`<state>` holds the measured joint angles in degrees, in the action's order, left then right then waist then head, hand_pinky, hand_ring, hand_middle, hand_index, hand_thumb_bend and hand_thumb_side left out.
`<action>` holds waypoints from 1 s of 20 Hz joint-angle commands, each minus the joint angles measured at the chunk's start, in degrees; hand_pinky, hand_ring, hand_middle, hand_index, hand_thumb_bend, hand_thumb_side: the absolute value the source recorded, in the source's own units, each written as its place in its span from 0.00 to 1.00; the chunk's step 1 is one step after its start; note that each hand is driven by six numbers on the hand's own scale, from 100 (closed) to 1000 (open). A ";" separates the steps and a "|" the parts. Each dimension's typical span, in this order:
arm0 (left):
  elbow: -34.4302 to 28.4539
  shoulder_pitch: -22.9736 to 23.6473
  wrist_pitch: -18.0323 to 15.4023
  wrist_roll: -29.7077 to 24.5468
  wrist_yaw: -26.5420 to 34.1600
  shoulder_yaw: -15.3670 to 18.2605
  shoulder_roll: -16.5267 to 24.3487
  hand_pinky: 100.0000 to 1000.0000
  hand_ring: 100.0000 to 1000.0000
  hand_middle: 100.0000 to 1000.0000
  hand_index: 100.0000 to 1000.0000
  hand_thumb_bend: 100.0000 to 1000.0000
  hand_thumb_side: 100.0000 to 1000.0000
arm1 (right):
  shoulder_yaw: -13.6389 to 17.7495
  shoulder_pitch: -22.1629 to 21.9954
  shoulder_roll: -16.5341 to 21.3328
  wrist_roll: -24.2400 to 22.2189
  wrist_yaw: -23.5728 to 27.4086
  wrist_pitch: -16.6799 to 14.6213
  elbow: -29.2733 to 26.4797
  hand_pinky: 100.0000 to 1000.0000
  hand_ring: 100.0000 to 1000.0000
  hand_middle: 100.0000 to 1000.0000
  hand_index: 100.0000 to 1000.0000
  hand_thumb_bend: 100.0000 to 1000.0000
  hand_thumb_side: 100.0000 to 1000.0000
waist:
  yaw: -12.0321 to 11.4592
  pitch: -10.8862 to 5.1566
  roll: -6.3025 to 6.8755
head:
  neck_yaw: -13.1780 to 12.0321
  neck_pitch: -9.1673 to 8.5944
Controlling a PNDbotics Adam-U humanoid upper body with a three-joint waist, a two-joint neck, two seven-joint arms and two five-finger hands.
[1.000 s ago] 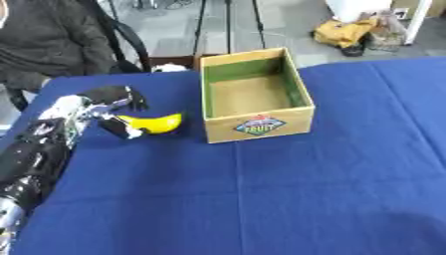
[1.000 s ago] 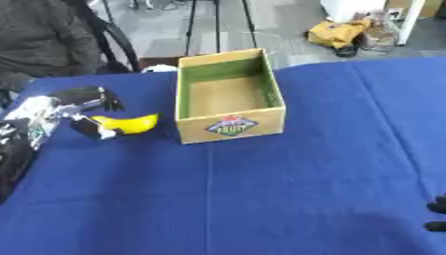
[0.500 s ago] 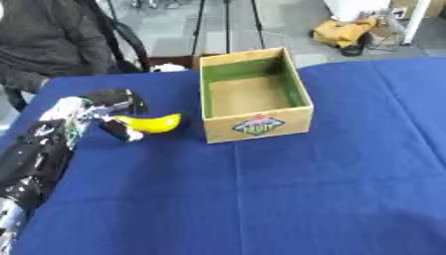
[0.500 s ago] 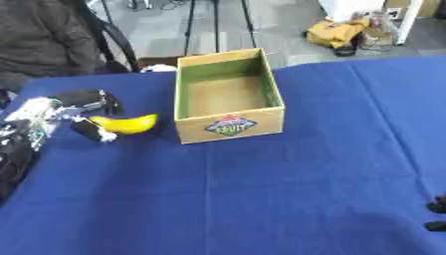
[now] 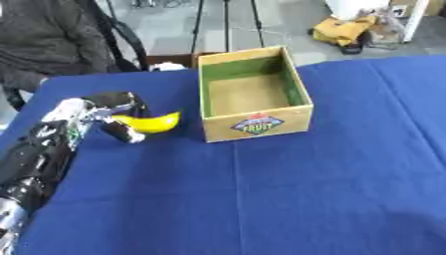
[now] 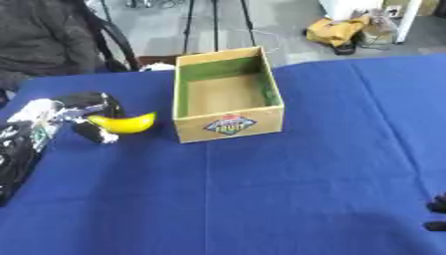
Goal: Pick up objects on the table and place them in the box.
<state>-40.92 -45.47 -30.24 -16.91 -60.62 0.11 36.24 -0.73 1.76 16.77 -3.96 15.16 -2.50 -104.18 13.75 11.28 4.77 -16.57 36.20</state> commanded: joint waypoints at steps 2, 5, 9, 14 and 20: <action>-0.23 -0.84 -0.03 -0.43 0.24 0.26 1.24 0.62 0.56 0.54 0.72 0.37 0.50 | 0.19 0.46 0.60 -0.06 -0.15 -0.08 -0.81 0.52 0.68 0.61 0.68 0.00 0.91 | 0.04 -0.64 -0.30 | 0.02 -0.20; -0.20 -0.79 -0.04 -0.63 0.24 0.22 1.22 0.62 0.56 0.54 0.72 0.37 0.51 | 0.20 0.44 0.56 -0.07 -0.20 -0.09 -0.81 0.52 0.68 0.61 0.68 0.00 0.91 | 0.06 -0.58 -0.34 | 0.05 -0.24; -0.13 -0.78 -0.13 -0.98 0.11 0.22 1.21 0.62 0.56 0.54 0.72 0.37 0.51 | 0.22 0.42 0.53 -0.07 -0.23 -0.09 -0.81 0.52 0.68 0.61 0.68 0.00 0.91 | 0.07 -0.52 -0.38 | 0.08 -0.21; -0.19 -0.82 -0.18 -1.06 0.19 0.19 1.15 0.62 0.54 0.52 0.70 0.34 0.47 | 0.21 0.44 0.51 -0.09 -0.25 -0.09 -0.80 0.52 0.68 0.61 0.68 0.00 0.91 | 0.04 -0.49 -0.40 | 0.09 -0.21; -0.45 -0.77 -0.45 -0.98 0.85 0.10 1.13 0.62 0.52 0.50 0.68 0.22 0.39 | 0.24 0.41 0.51 -0.08 -0.28 -0.09 -0.77 0.52 0.68 0.61 0.68 0.00 0.91 | 0.07 -0.50 -0.38 | 0.12 -0.20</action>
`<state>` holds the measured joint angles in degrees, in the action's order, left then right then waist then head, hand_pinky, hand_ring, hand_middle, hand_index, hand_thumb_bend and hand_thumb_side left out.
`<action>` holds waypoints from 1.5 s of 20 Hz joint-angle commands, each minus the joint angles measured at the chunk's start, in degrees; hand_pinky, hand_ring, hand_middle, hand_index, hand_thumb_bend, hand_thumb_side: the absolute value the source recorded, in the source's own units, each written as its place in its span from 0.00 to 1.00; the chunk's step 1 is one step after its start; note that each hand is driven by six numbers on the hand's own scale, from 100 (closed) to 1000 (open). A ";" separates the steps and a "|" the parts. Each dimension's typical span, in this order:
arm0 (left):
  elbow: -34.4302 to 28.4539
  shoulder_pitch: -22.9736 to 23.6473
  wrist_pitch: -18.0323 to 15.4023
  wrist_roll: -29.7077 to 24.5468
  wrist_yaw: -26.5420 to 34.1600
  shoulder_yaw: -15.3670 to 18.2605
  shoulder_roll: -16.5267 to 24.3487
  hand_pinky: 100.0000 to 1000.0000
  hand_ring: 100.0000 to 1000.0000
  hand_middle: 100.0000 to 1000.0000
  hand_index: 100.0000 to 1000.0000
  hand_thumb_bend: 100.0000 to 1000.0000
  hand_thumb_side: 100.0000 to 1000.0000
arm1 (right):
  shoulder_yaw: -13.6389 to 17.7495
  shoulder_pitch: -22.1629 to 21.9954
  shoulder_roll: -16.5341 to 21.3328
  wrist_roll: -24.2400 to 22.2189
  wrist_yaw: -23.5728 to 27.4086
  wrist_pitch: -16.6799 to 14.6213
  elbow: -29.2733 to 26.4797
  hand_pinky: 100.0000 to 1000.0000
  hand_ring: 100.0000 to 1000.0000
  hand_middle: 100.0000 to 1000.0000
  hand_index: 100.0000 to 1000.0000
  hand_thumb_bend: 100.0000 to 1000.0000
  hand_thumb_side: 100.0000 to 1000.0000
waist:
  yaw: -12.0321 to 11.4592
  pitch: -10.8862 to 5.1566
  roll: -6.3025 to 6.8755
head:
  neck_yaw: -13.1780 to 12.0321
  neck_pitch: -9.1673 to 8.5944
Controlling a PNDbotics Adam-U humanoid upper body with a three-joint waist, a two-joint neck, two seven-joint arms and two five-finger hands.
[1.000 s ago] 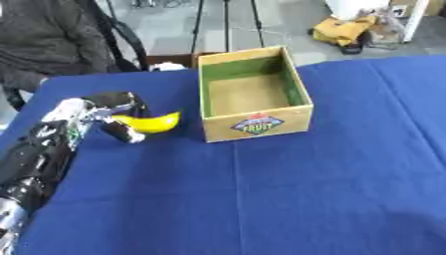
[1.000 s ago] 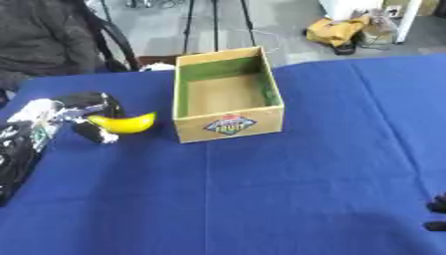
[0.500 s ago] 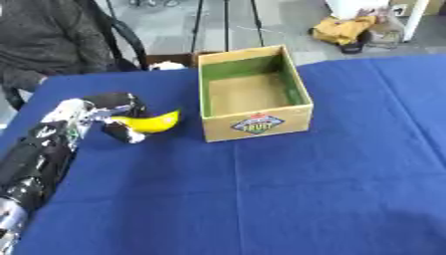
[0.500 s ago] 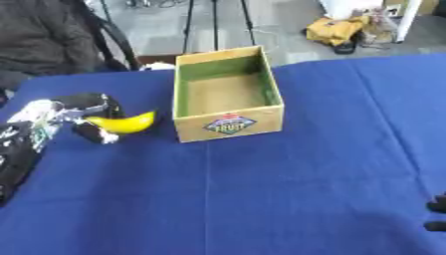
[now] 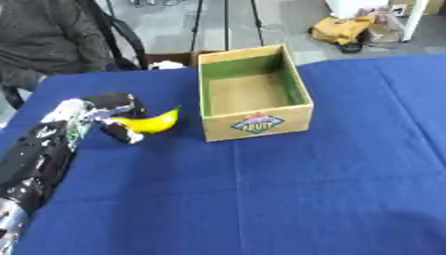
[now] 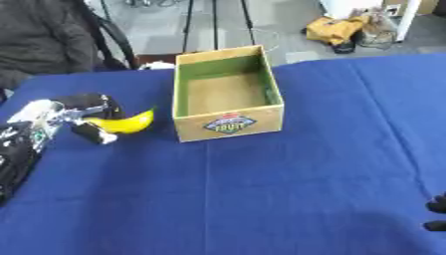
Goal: Pick up objects on the table and place them in the box.
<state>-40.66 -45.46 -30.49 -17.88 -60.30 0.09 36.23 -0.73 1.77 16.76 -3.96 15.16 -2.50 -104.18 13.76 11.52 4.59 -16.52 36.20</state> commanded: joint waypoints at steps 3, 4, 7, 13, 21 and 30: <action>-0.84 -0.77 -0.40 -0.06 1.13 0.15 1.17 0.62 0.51 0.48 0.67 0.17 0.34 | 0.23 0.43 0.52 -0.08 -0.28 -0.07 -0.75 0.52 0.68 0.61 0.68 0.00 0.91 | 0.11 -0.79 -0.15 | 0.10 -0.14; -0.89 -0.77 -0.44 -0.13 1.40 0.17 1.18 0.62 0.51 0.48 0.67 0.17 0.34 | 0.23 0.43 0.52 -0.08 -0.28 -0.07 -0.74 0.52 0.68 0.61 0.68 0.00 0.91 | 0.12 -0.81 -0.14 | 0.11 -0.12; -1.18 -0.73 -0.52 -0.41 2.35 0.24 1.19 0.62 0.50 0.47 0.66 0.14 0.33 | 0.25 0.43 0.55 -0.06 -0.24 -0.07 -0.71 0.52 0.68 0.61 0.68 0.00 0.91 | 0.14 -0.90 -0.09 | 0.15 -0.08; -1.78 -0.85 -0.59 -1.05 3.71 0.25 1.47 0.61 0.50 0.47 0.65 0.12 0.31 | 0.23 0.41 0.64 -0.11 -0.15 -0.05 -0.65 0.52 0.68 0.61 0.68 0.00 0.91 | 0.08 -1.10 -0.04 | 0.20 0.04; -3.59 -2.14 -1.15 -1.93 5.77 0.32 2.99 0.62 0.50 0.47 0.65 0.11 0.26 | 0.26 0.14 0.86 -0.12 -0.04 -0.09 -0.68 0.52 0.68 0.61 0.68 0.00 0.90 | -0.08 -1.52 -0.18 | 0.32 0.21; -5.94 -5.04 -2.34 -3.47 8.27 -0.30 4.05 0.62 0.50 0.47 0.65 0.12 0.23 | 0.05 -0.05 1.36 -0.31 0.09 -0.08 -0.67 0.52 0.68 0.61 0.67 0.00 0.90 | 0.45 -2.16 0.00 | -0.02 0.32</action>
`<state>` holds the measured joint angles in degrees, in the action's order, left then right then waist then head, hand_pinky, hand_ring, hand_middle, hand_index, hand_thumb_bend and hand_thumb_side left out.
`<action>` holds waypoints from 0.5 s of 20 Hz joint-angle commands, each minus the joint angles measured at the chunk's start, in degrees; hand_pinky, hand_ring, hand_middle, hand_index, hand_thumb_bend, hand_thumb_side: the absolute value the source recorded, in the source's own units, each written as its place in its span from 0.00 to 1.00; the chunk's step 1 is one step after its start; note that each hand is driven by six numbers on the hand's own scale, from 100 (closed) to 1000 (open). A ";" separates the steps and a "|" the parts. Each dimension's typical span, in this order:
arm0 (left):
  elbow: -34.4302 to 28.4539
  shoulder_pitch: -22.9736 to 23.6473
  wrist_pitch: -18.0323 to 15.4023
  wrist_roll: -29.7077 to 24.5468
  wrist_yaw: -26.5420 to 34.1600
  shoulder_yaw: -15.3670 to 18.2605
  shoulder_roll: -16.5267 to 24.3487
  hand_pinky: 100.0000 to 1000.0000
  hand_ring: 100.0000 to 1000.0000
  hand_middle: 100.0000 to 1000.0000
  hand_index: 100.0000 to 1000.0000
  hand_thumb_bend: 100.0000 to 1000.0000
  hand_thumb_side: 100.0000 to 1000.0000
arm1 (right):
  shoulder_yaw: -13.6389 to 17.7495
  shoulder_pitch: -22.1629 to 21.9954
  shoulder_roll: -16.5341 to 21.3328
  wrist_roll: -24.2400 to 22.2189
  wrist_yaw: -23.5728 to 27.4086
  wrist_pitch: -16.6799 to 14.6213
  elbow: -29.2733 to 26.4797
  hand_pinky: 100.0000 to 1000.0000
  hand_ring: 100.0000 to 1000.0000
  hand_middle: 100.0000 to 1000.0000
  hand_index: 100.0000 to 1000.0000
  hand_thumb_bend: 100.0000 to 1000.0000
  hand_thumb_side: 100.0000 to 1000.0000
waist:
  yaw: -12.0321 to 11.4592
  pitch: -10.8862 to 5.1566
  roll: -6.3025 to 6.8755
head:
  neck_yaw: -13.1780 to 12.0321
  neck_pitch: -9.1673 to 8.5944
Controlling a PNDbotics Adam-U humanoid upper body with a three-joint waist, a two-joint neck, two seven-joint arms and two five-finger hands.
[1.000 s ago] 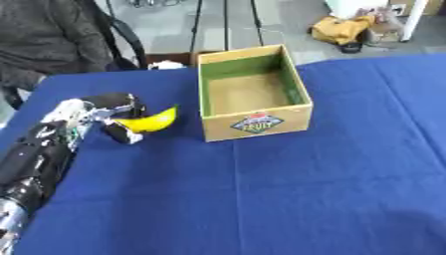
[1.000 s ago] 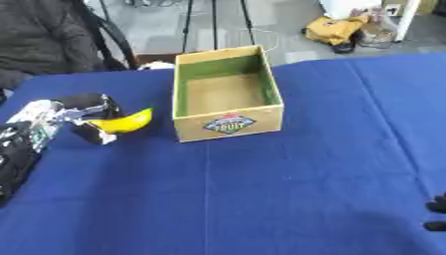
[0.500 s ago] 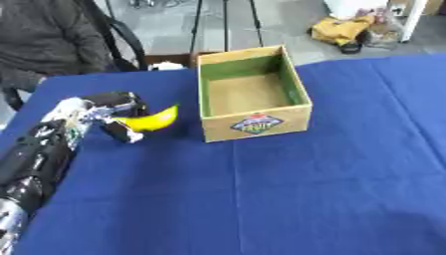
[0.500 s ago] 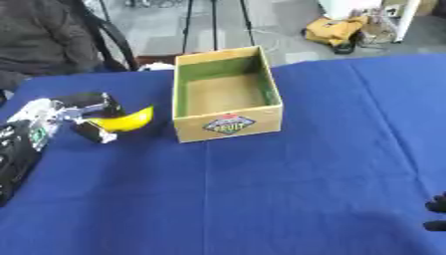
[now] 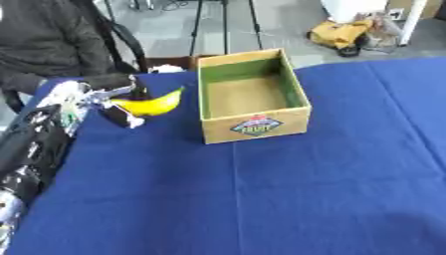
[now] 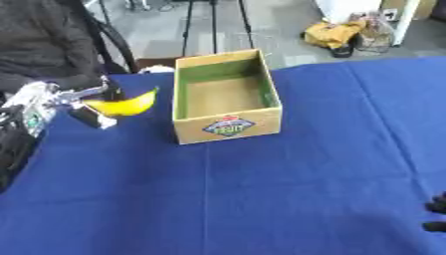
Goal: Pick up objects on the table and place them in the box.
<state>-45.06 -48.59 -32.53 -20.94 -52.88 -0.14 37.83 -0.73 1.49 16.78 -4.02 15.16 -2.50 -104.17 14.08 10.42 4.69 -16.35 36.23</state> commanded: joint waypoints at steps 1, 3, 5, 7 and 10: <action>-1.72 -2.30 -0.39 -0.57 1.04 -0.19 2.33 0.62 0.50 0.47 0.65 0.12 0.23 | 0.00 0.26 1.39 -0.29 0.12 -0.07 -0.69 0.52 0.68 0.61 0.67 0.00 0.90 | 0.31 -1.11 -0.02 | -0.33 0.26; -2.16 -3.19 -0.72 -0.81 1.13 -0.53 1.98 0.62 0.50 0.47 0.65 0.13 0.22 | -0.11 0.40 1.54 -0.39 0.17 -0.04 -0.70 0.52 0.68 0.61 0.67 0.00 0.90 | 0.88 -1.17 0.22 | -0.66 0.15; -2.46 -4.06 -0.89 -0.87 1.25 -0.70 1.62 0.62 0.50 0.47 0.65 0.12 0.21 | -0.17 0.56 1.62 -0.46 0.22 0.00 -0.67 0.52 0.68 0.61 0.67 0.00 0.90 | 1.56 -1.22 0.48 | -0.89 0.05; -2.88 -5.01 -1.05 -0.75 1.57 -0.87 1.19 0.62 0.50 0.47 0.65 0.13 0.20 | -0.26 0.65 1.72 -0.55 0.23 0.04 -0.63 0.52 0.68 0.61 0.67 0.00 0.90 | 2.36 -1.25 0.76 | -1.14 -0.03; -3.86 -6.18 -1.42 -0.27 2.07 -1.35 0.48 0.62 0.50 0.46 0.65 0.13 0.19 | -0.41 0.80 1.82 -0.70 0.13 0.09 -0.59 0.52 0.68 0.61 0.68 0.00 0.90 | 3.48 -1.10 1.13 | -1.44 -0.21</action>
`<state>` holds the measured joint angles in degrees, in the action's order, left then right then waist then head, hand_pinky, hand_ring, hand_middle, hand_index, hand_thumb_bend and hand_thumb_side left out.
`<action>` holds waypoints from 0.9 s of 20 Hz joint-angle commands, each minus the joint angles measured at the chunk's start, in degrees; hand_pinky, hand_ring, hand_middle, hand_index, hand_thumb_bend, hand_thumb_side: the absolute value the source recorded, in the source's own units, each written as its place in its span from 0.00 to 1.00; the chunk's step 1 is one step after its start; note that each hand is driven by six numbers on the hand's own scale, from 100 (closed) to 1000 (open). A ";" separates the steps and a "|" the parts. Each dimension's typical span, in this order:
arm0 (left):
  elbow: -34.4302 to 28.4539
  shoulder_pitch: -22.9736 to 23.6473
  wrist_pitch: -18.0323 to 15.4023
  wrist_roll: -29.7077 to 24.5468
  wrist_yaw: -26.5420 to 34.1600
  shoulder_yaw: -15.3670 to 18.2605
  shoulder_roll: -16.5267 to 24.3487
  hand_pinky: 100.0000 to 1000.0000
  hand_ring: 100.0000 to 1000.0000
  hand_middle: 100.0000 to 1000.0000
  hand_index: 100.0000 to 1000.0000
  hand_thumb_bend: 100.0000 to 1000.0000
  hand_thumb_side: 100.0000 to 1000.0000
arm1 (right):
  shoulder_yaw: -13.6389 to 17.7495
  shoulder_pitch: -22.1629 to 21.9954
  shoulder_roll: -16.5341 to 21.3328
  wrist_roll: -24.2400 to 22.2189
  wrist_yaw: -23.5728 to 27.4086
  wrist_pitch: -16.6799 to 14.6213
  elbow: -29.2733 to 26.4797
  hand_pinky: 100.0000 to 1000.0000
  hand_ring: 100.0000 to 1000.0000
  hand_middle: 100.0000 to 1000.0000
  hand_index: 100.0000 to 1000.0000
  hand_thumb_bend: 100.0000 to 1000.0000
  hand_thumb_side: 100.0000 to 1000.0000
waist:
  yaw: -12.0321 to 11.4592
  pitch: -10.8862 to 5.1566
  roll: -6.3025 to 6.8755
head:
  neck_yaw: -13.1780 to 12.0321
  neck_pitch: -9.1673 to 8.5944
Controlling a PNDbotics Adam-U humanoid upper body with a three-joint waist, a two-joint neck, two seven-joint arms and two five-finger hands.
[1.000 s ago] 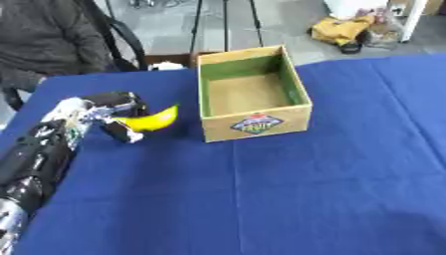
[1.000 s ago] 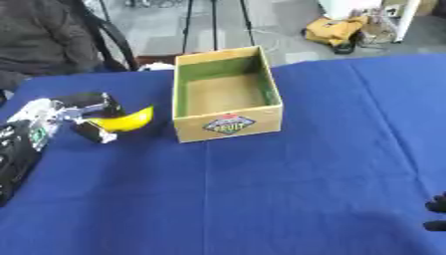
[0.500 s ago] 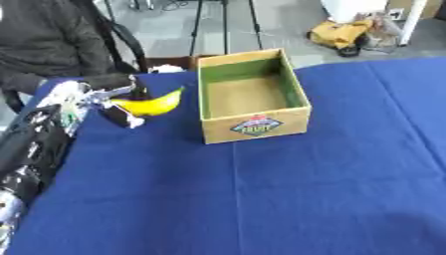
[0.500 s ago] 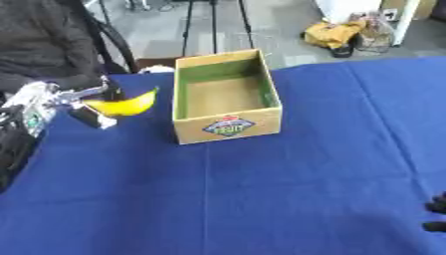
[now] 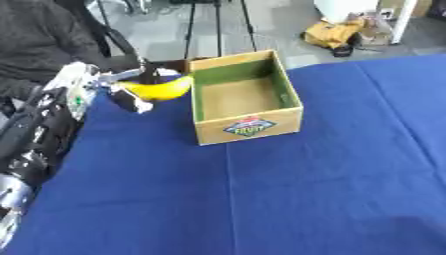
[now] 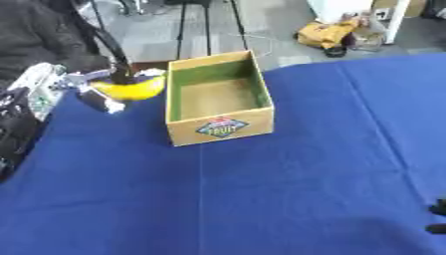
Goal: Pick up objects on the table and place them in the box.
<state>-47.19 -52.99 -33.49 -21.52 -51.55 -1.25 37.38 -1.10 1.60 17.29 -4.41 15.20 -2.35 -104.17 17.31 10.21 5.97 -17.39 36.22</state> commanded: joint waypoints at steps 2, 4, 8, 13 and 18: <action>-2.32 -2.38 -0.79 0.52 0.91 -0.68 0.34 0.62 0.50 0.46 0.65 0.14 0.19 | -0.18 0.86 1.38 -0.45 0.03 -0.04 -0.61 0.52 0.68 0.61 0.68 0.00 0.90 | 1.10 -0.77 0.11 | -0.59 -0.33; -2.72 -2.82 -1.26 0.50 0.80 -1.18 -0.24 0.62 0.50 0.46 0.65 0.14 0.19 | -0.30 1.10 1.44 -0.59 0.04 0.00 -0.63 0.52 0.68 0.61 0.68 0.00 0.91 | 2.05 -0.70 0.38 | -0.77 -0.45; -3.06 -3.31 -2.09 0.26 0.16 -1.83 -1.58 0.62 0.50 0.47 0.65 0.13 0.20 | -0.51 1.57 1.43 -0.84 0.07 0.14 -0.66 0.52 0.68 0.61 0.68 0.00 0.91 | 3.90 -0.36 0.84 | -1.01 -0.83; -2.27 -2.87 -2.22 0.32 -0.63 -1.73 -2.83 0.62 0.50 0.47 0.65 0.12 0.21 | -0.76 2.15 1.23 -1.12 0.00 0.22 -0.83 0.52 0.68 0.61 0.68 0.00 0.91 | 5.96 0.35 1.19 | -2.06 -1.87; -0.66 -1.90 -1.90 1.98 -3.03 -1.33 -3.77 0.63 0.52 0.49 0.66 0.12 0.23 | -0.82 2.36 0.91 -1.23 -0.36 0.27 -0.88 0.52 0.68 0.61 0.68 0.00 0.92 | 7.52 1.09 1.64 | -2.87 -2.59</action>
<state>-47.66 -54.01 -35.39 -20.14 -54.00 -3.27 32.54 -1.97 3.53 17.43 -5.50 15.17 -1.97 -104.17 24.89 12.11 8.01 -19.90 34.35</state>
